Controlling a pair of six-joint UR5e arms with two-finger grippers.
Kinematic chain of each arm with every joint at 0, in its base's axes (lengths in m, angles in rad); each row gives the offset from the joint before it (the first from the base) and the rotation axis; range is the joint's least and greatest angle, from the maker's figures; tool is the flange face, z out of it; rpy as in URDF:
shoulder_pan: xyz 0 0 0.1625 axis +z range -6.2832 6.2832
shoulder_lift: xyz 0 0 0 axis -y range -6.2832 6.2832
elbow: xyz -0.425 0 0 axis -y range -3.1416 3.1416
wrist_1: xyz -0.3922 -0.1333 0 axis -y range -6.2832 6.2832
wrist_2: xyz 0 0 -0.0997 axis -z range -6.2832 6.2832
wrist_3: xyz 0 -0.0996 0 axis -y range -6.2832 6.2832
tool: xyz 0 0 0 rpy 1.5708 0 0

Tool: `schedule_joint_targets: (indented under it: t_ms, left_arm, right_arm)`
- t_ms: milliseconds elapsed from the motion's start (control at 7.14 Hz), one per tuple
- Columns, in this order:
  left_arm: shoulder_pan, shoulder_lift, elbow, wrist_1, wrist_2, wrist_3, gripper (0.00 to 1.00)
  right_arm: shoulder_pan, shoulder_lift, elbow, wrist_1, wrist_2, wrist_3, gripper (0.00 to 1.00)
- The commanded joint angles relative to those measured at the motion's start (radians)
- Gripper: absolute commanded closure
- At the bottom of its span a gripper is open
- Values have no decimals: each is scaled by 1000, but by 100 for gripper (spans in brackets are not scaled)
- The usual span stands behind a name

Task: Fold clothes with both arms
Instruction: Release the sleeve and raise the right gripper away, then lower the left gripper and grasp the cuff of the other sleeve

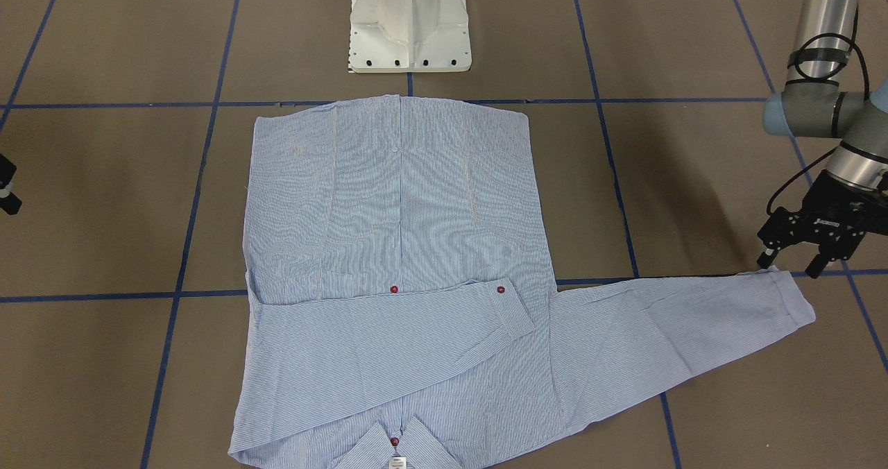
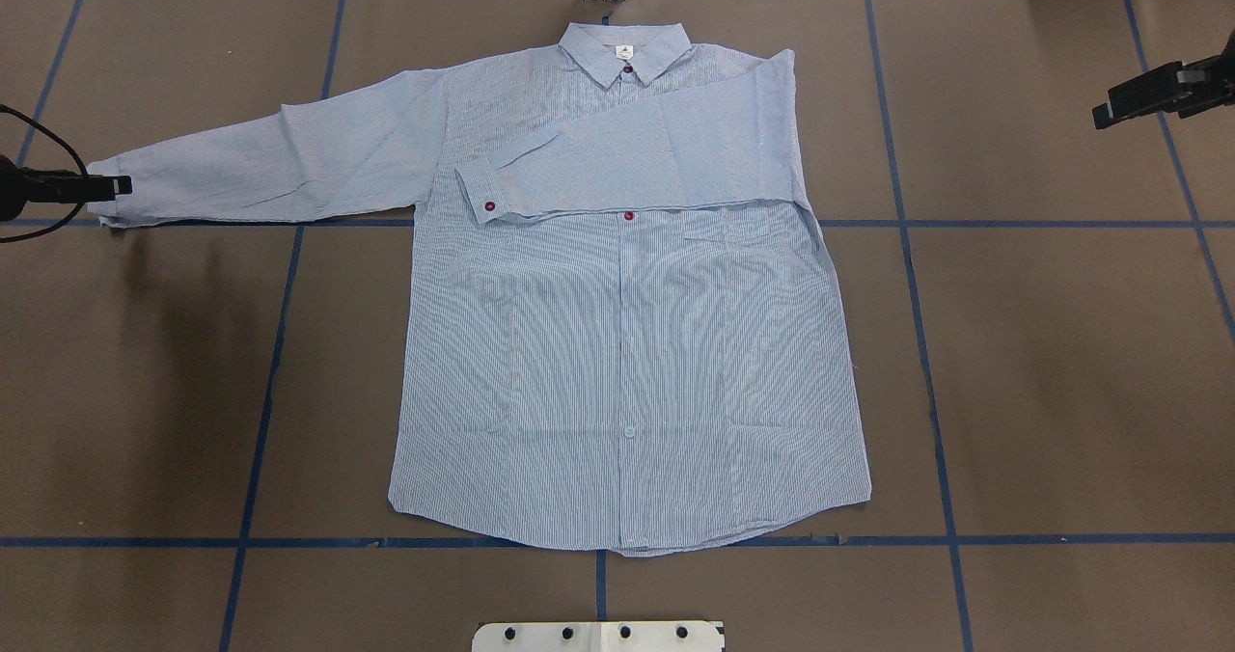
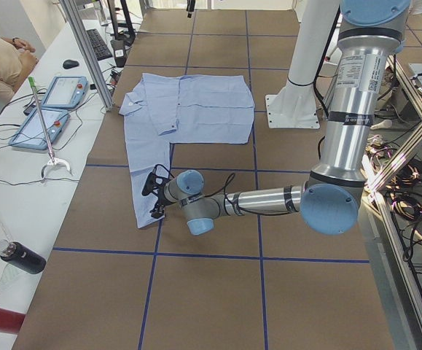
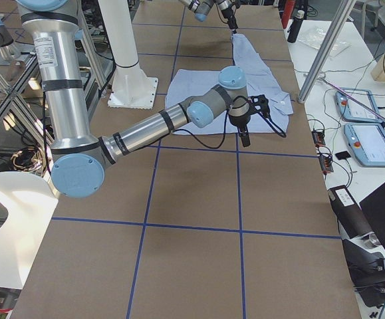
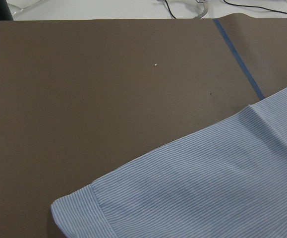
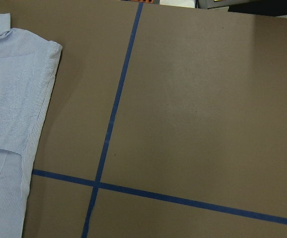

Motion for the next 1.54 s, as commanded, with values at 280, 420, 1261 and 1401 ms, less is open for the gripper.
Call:
schedule_joint_targets:
  t_ms: [280, 420, 1261, 1401]
  left_arm:
    - [17, -8, 68, -33, 38, -2, 6]
    - [17, -12, 66, -33, 39, -2, 11]
    - [18, -28, 98, -32, 40, 0, 25]
    - [26, -28, 98, -32, 40, 0, 31]
  right_arm:
    - [0, 0, 2, 1, -3, 1, 0]
    - [2, 2, 2, 1, -3, -1, 0]
    - [0, 8, 1, 1, -4, 1, 0]
    - [0, 8, 1, 1, -4, 1, 0]
